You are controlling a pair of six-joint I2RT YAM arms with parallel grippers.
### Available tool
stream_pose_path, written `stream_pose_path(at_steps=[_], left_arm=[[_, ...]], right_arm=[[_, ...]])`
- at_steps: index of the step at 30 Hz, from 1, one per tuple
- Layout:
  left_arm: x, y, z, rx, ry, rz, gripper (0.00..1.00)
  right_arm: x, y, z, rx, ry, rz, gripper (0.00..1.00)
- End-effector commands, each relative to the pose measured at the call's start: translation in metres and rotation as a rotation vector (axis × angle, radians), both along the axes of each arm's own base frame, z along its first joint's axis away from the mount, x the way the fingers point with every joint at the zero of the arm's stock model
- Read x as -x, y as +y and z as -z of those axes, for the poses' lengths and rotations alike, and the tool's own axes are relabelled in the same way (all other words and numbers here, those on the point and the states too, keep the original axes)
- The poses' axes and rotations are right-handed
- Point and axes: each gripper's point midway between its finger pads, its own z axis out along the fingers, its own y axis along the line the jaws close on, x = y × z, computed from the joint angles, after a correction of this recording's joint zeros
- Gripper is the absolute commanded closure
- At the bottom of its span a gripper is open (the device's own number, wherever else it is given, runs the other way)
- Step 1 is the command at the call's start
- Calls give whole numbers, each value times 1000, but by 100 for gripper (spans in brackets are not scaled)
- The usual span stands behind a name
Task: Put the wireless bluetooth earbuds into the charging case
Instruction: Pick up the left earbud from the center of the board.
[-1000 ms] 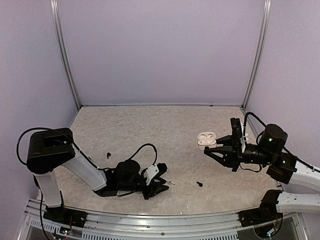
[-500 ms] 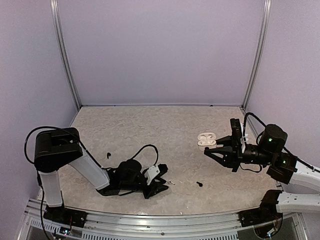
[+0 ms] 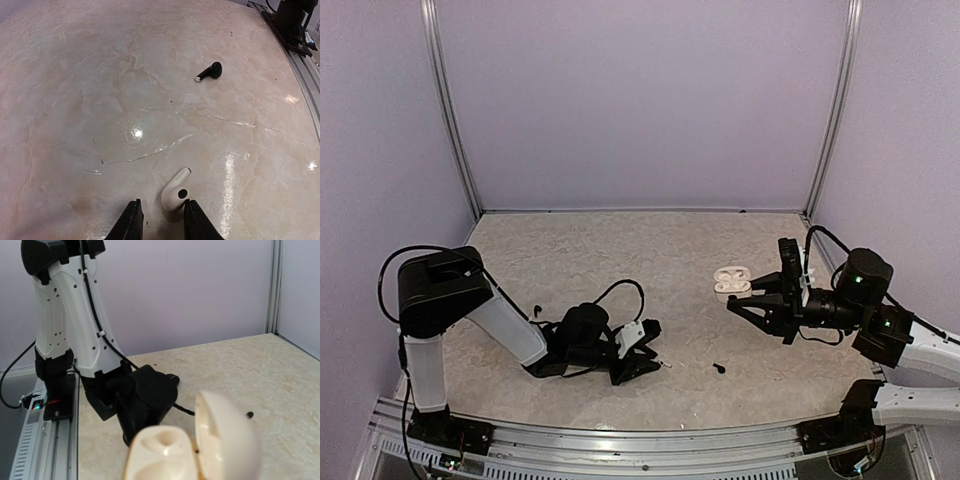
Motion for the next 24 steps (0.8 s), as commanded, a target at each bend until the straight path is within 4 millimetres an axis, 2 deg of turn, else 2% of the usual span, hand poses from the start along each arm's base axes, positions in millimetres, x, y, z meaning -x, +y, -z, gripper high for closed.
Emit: stream_pose_path(at_steps=[1,9,16,24], left_arm=[[6,3,26,-96,35,64,69],[9,0,32,-125,40,100,73],[11,-4,39,-156,33,90,69],[5,-2,38,-170,24,60,80]], right_arm=[[-4,-3,-9,-8,-21,16,100],[-3,-3,-9,-9,-23,16,100],[-3,-3,-9,-8,-24,14,100],[-3,-4,-10,-8,-26,17,100]])
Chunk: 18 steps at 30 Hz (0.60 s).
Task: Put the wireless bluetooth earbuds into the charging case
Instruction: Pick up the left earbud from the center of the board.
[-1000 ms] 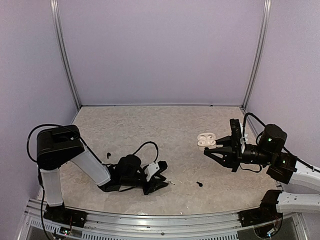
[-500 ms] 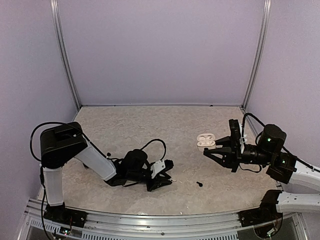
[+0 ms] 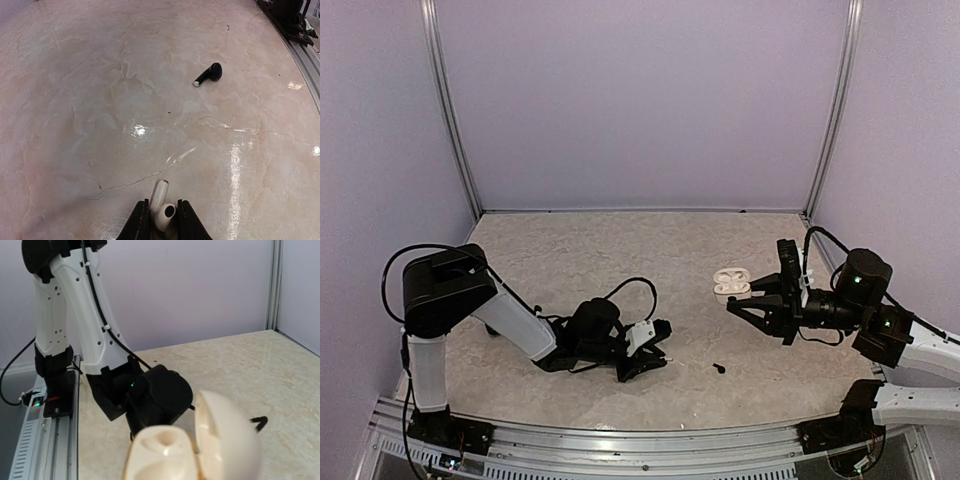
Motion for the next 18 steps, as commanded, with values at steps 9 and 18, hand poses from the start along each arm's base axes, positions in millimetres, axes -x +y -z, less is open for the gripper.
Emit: stream_pose_path(at_steps=[9,18], left_arm=[[8,15,-3,-108,7,-41,87],[6,23,-61,-117,-79,-58,89]], right_arm=[[-3,-2,-12,-20,-31,13,100],[-6,8,4,1,4,-19,100]])
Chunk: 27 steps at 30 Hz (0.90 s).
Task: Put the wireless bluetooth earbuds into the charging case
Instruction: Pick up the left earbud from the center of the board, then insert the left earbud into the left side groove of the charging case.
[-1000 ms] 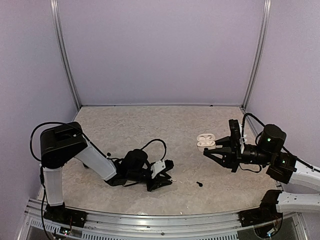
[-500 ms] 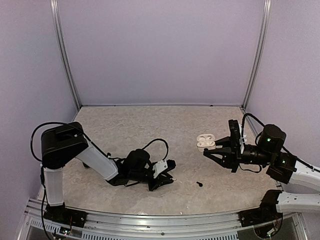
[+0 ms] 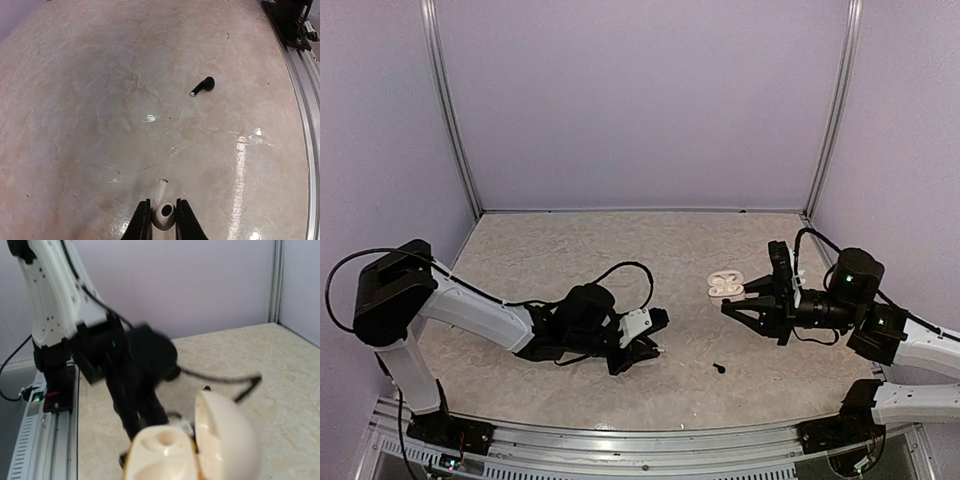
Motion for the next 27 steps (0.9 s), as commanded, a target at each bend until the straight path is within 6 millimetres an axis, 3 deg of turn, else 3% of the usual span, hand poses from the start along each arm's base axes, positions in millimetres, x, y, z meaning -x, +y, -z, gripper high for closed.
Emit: stream_pose_path(at_steps=[1,9,16,20,27], left_arm=[[1,11,-28,-45,-44,-7,89],[28,20,-91,-45,-112,-2,89],[53,34,-144,-24,-205,-35,89],[67,39,-163,-36,-267,-29,89],[72,42,-188,-88,-363,-28,89]], right_arm=[[-3,5,-1,-15,-12,-18,100],[-8,7,8,-10,-99,-3,100],[-11,17,31,49,-166,6,100],[-10,22,43,77,-212,8,100],[-9,38,60,148,-217,-29,100]])
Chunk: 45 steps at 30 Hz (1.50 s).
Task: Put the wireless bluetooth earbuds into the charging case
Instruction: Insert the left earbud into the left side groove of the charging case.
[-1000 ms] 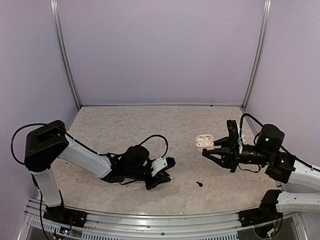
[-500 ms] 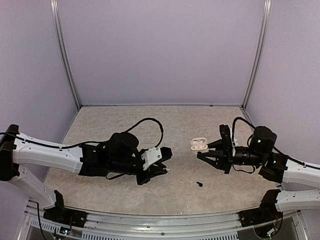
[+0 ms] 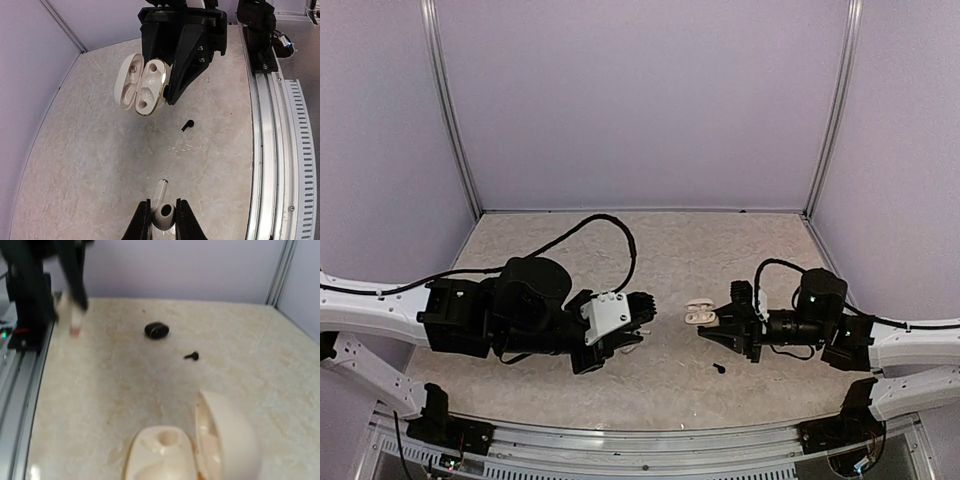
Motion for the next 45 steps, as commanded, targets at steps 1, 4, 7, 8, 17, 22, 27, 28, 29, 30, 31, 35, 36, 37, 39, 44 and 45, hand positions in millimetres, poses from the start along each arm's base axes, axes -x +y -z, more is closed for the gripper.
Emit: stream_pose_path(at_steps=[1,4,7,8,17,22,27,28,29,30,31,35,36,37,39,44,45], left_arm=[[-5,8,-16,-66,-96,-30,89],[-4,7,-21,-95,-126,-14,89],[-1,5,-17,-139,-150,8,89],[0,5,-16,-153,-160,17,89],[8,0,2,-237,-189,75,89],[13,-3,8,-267,-203,115,89],[16,-7,12,-288,-221,147,89],[16,-8,12,-290,-224,150,89],[16,-8,12,-293,-228,155,89],[16,-10,11,-292,-233,159,89],[17,-11,12,-295,-237,164,89],[18,-13,12,-304,-250,180,89],[19,-14,13,-307,-252,187,89],[20,-15,14,-309,-255,191,89],[23,-16,16,-316,-254,207,89],[25,-17,23,-344,-267,230,89],[25,-18,23,-344,-268,236,89]], right_arm=[[0,13,-2,11,-27,-30,100],[6,20,2,27,30,-84,100],[13,24,2,27,83,-129,100],[15,26,1,23,100,-142,100],[30,38,11,81,165,-219,100],[39,44,18,96,198,-267,100],[44,47,17,91,212,-297,100],[45,48,17,92,215,-303,100],[46,48,17,94,218,-310,100],[47,49,18,97,222,-316,100],[48,50,19,101,227,-323,100],[52,53,21,107,237,-343,100],[53,54,21,109,238,-345,100],[53,54,22,111,240,-346,100],[53,55,22,110,241,-349,100],[56,57,24,110,253,-360,100],[57,57,24,110,257,-363,100]])
